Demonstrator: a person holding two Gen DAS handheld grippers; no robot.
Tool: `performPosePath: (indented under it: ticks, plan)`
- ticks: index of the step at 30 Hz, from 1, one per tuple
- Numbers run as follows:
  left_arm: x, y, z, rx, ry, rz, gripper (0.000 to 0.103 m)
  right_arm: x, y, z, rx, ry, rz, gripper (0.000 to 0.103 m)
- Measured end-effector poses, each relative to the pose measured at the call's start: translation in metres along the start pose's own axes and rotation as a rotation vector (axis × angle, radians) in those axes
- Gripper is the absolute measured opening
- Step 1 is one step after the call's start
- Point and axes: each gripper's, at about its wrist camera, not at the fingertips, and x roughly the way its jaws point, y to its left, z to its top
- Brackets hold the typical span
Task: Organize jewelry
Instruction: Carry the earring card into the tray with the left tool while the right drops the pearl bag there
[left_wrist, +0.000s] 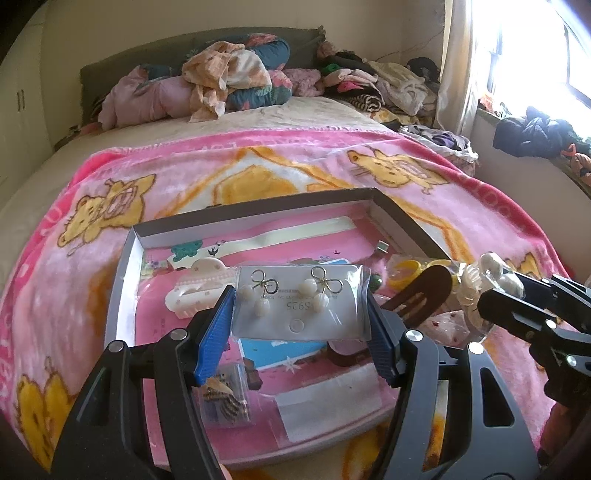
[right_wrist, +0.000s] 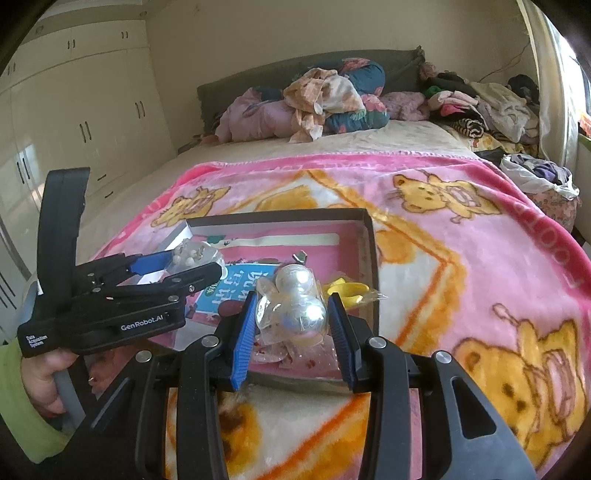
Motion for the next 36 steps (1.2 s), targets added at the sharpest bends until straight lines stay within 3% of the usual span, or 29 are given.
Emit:
performPosePath:
  ticks: [18, 31, 36]
  plan:
    - [0.029, 0.013, -0.006, -0.021, 0.049, 0.017, 0.056, 0.047, -0.005, -0.003, -0.007, 0.069, 0.000, 0.037]
    - [0.028, 0.016, -0.009, -0.023, 0.051, 0.031, 0.057, 0.047, 0.002, -0.012, -0.018, 0.103, 0.023, 0.039]
    - [0.022, 0.016, -0.009, -0.023, 0.042, 0.043, 0.057, 0.036, 0.000, -0.015, -0.006, 0.088, 0.025, 0.047]
